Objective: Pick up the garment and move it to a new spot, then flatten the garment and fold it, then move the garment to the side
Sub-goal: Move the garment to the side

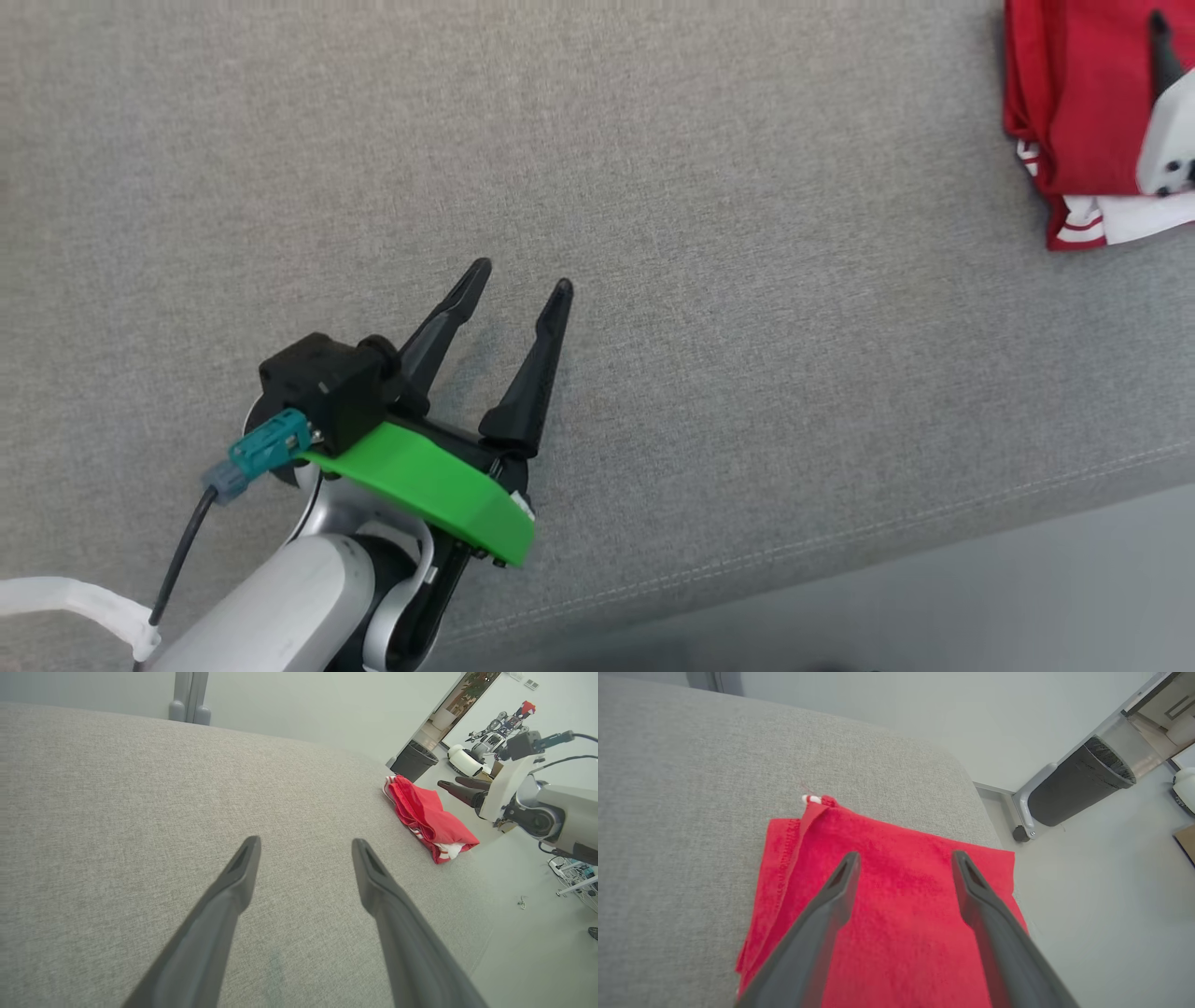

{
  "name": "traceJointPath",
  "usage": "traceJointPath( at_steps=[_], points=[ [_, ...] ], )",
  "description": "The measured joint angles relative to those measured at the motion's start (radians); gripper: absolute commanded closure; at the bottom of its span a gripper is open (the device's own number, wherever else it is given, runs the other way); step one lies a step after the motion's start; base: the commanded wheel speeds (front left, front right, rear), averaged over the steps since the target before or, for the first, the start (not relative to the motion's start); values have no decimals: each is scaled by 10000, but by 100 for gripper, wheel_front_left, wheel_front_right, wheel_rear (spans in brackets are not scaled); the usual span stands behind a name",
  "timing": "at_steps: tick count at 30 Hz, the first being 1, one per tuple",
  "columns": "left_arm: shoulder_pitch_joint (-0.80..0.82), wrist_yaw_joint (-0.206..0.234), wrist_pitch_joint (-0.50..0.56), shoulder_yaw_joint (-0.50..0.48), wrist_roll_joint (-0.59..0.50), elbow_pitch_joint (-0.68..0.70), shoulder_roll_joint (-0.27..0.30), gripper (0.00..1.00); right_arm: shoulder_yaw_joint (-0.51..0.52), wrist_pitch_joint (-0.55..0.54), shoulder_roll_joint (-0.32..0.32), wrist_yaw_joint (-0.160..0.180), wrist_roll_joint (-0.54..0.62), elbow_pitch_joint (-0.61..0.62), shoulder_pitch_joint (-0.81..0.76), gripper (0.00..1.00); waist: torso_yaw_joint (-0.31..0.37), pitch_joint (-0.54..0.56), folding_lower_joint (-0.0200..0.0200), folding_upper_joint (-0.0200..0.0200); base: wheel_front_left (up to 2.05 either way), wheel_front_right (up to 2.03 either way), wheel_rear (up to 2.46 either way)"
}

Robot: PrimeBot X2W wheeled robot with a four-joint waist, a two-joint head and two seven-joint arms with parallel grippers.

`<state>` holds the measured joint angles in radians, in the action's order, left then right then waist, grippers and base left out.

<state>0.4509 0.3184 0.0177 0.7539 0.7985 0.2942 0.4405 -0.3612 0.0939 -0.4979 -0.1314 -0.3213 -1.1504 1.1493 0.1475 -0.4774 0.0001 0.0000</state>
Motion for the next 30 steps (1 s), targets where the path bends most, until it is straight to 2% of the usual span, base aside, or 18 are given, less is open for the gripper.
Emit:
traceJointPath(
  at_steps=[9,16,24,30],
  points=[
    [-574,-270,-750,-560,685,-1080,-48,0,-1584,288,105,0,-1375,1632,-913,0,8,1212,-1,0,0,0,0],
    [-1337,-456,-1810,-1363,1239,-2088,-33,0,-2199,594,209,0,-2598,2840,-2089,0,-122,2517,-1,0,0,0,0],
    [-2426,-464,-2460,-1998,1442,-2786,222,0,-1946,844,453,0,-2997,3423,-3434,0,-281,3821,-1,0,0,0,0],
    [-3186,-410,-2665,-2378,1475,-2905,224,0,-1269,917,779,0,-3127,4057,-4591,0,-455,4593,-2,0,0,0,0]
  ],
)
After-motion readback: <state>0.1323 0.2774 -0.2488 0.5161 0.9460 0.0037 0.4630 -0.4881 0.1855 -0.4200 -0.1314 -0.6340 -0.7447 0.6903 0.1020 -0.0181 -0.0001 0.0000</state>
